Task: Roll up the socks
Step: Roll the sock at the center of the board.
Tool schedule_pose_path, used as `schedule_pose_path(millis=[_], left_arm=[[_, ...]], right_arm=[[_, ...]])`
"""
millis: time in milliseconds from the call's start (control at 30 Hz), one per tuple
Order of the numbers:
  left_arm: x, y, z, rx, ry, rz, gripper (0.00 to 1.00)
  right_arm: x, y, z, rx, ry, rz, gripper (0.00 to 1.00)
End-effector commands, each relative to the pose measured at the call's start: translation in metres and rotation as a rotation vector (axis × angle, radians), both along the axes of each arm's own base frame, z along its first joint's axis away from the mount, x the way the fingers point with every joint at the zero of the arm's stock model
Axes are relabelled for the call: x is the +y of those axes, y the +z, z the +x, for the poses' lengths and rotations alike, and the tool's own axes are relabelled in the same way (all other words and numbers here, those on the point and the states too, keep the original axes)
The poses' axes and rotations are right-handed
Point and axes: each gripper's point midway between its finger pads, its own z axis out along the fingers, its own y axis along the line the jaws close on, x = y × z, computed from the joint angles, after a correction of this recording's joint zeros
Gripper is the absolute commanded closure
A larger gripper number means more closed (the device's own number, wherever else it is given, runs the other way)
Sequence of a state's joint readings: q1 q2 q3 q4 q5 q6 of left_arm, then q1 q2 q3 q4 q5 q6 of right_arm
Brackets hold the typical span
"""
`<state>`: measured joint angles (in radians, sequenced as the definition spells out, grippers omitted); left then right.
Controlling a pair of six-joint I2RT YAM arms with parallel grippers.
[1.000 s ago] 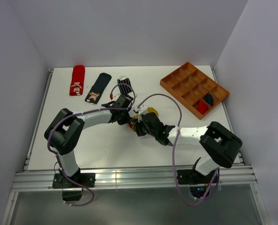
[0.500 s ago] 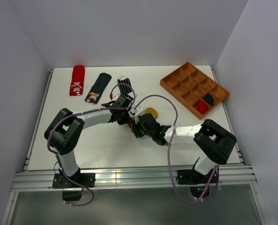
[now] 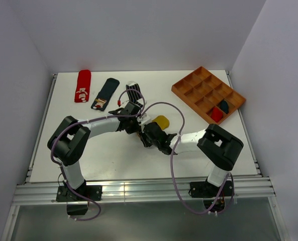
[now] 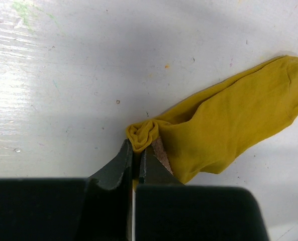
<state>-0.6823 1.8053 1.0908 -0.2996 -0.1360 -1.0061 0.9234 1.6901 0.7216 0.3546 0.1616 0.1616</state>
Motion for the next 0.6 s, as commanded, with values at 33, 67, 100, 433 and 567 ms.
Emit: schedule_pose_path(millis=[33, 67, 100, 433, 567], left_arm=[[0.008, -0.004, -0.007, 0.014, -0.015, 0.041, 1.0], [0.008, -0.003, -0.007, 0.01, -0.015, 0.037, 1.0], [0.009, -0.004, -0.007, 0.005, -0.013, 0.034, 0.99], [0.014, 0.018, -0.012, -0.122, 0.016, -0.087, 0.55], [0.018, 0.032, -0.014, -0.169, 0.038, -0.151, 0.43]], right_arm=[[0.002, -0.002, 0.01, 0.009, -0.04, 0.007, 0.7], [0.0, -0.003, 0.008, 0.02, -0.04, 0.01, 0.75], [0.002, -0.001, 0.005, 0.035, -0.023, 0.03, 0.8], [-0.008, -0.005, -0.003, 0.545, 0.07, 0.35, 1.0], [-0.011, 0.0, 0.004, 0.716, 0.092, 0.496, 1.0]])
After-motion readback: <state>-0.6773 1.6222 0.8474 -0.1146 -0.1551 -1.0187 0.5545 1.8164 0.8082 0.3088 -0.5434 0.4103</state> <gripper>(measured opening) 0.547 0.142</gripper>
